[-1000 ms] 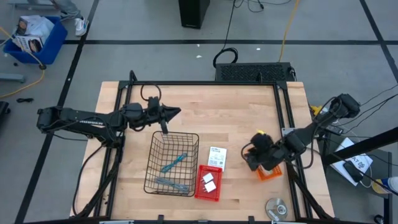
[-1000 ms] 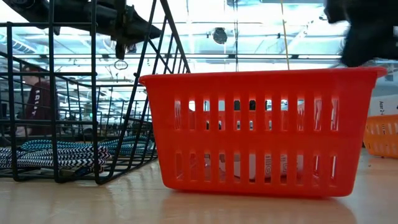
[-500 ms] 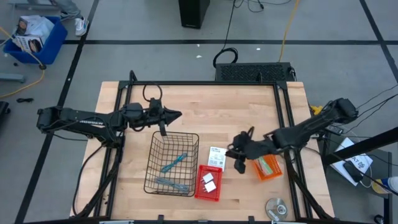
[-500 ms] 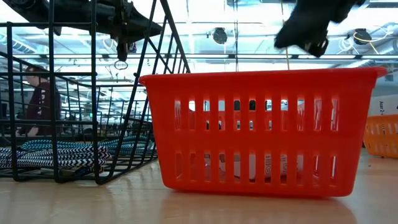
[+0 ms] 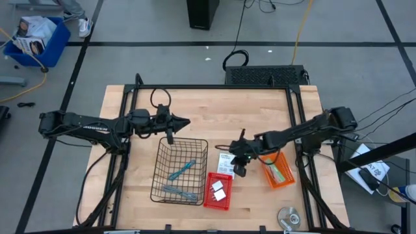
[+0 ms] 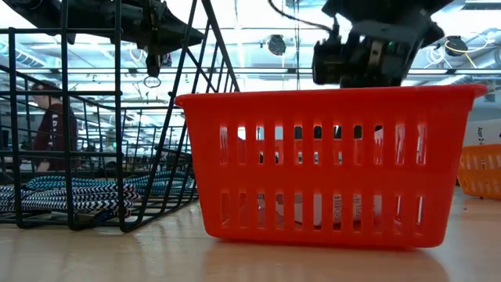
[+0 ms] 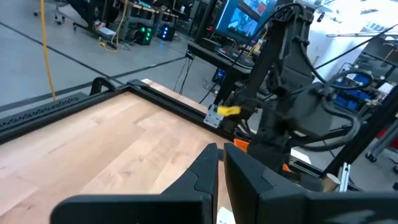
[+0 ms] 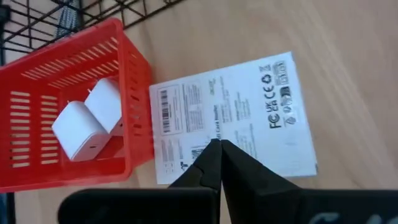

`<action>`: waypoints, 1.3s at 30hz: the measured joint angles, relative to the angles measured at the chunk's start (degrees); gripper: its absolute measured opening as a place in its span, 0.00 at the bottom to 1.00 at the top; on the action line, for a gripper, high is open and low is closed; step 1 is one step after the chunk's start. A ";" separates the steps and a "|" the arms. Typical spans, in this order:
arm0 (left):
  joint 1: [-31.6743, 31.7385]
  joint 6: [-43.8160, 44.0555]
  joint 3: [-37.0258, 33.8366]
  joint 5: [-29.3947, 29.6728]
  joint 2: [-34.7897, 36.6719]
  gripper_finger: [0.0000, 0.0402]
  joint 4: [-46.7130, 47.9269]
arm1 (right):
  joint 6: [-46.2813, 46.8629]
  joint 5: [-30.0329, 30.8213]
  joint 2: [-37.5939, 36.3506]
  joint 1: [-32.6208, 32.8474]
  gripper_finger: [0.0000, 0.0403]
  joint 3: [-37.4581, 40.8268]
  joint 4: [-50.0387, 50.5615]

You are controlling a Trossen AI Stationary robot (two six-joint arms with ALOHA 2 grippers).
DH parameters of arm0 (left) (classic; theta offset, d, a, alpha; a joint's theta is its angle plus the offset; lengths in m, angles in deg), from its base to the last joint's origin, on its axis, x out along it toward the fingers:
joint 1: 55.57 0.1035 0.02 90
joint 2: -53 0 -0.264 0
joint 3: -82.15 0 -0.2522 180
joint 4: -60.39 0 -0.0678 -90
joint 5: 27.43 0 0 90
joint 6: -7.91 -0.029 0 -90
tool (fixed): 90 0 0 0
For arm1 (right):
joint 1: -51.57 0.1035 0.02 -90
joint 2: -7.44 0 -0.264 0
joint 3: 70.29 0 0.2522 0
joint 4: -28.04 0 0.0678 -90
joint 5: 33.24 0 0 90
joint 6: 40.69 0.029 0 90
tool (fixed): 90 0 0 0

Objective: Pick and place items into bin
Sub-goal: Put the card reader box into the orange basket

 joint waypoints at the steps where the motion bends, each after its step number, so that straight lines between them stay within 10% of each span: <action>1: 0.00 -0.40 0.00 0.00 0.00 0.08 0.00 | -0.37 -0.82 0.52 -0.46 0.00 0.00 -0.39; 39: 2.13 -0.80 0.07 0.06 0.02 0.08 2.94 | -10.61 -6.03 8.87 -27.75 0.00 -0.09 -0.62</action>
